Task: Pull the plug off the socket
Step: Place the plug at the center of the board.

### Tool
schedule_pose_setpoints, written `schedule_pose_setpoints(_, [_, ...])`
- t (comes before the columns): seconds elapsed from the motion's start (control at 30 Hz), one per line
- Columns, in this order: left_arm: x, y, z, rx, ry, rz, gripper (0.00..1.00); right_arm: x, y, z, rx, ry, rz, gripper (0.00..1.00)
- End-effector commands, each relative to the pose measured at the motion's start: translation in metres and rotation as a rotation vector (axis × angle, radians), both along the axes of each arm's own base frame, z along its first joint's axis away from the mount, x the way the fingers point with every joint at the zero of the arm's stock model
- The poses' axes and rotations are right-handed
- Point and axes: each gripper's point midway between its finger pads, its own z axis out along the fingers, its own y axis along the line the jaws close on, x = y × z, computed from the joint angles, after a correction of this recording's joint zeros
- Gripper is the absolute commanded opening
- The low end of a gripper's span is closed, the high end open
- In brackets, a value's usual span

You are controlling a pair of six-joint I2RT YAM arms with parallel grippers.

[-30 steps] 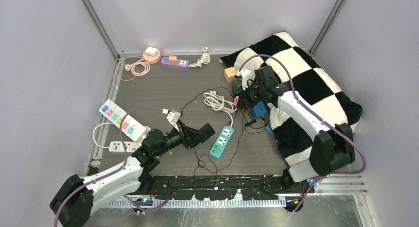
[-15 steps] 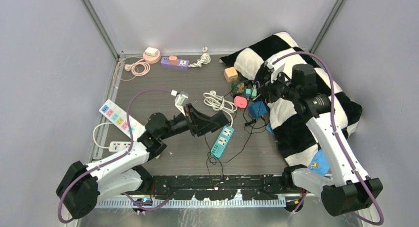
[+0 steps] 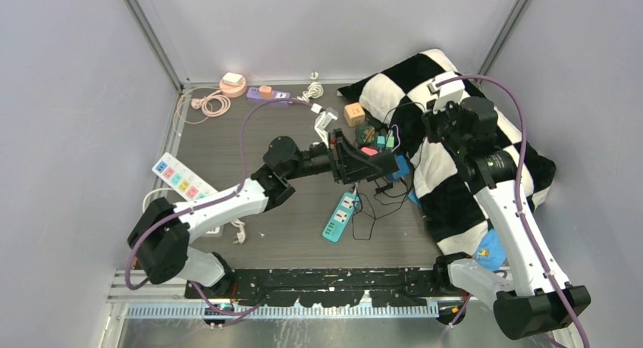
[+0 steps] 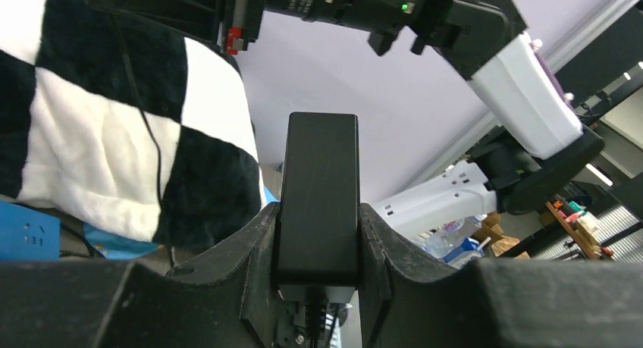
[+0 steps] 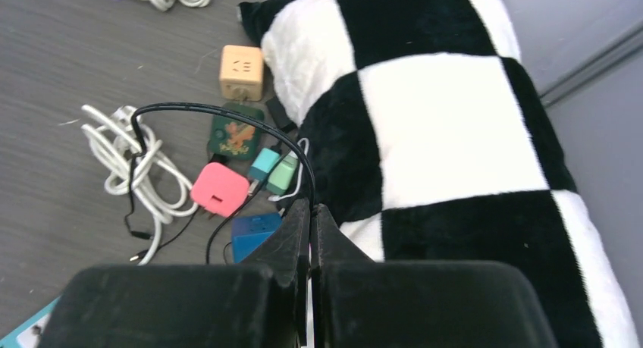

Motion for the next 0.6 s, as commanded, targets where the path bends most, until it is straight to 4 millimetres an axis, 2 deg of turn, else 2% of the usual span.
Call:
schedule_pose_setpoints(0.0, [0.023, -0.016, 0.014, -0.055, -0.069, 0.056, 0.00, 0.012, -0.020, 0.023, 0.006, -0.100, -0.115, 0.01])
schedule_pose_setpoints(0.17, [0.061, -0.045, -0.037, -0.025, 0.024, 0.103, 0.01, 0.027, -0.019, -0.013, -0.017, -0.022, -0.111, 0.01])
schedule_pose_setpoints(0.3, [0.096, -0.063, -0.091, -0.020, 0.134, 0.131, 0.00, 0.037, -0.007, -0.050, -0.020, 0.075, -0.055, 0.01])
schedule_pose_setpoints(0.4, [0.113, -0.071, -0.117, -0.026, 0.173, 0.158, 0.00, 0.040, 0.001, -0.075, -0.020, 0.145, -0.014, 0.01])
schedule_pose_setpoints(0.57, [0.141, -0.076, -0.149, 0.034, 0.163, 0.275, 0.01, 0.041, 0.017, -0.105, 0.014, 0.255, 0.058, 0.01])
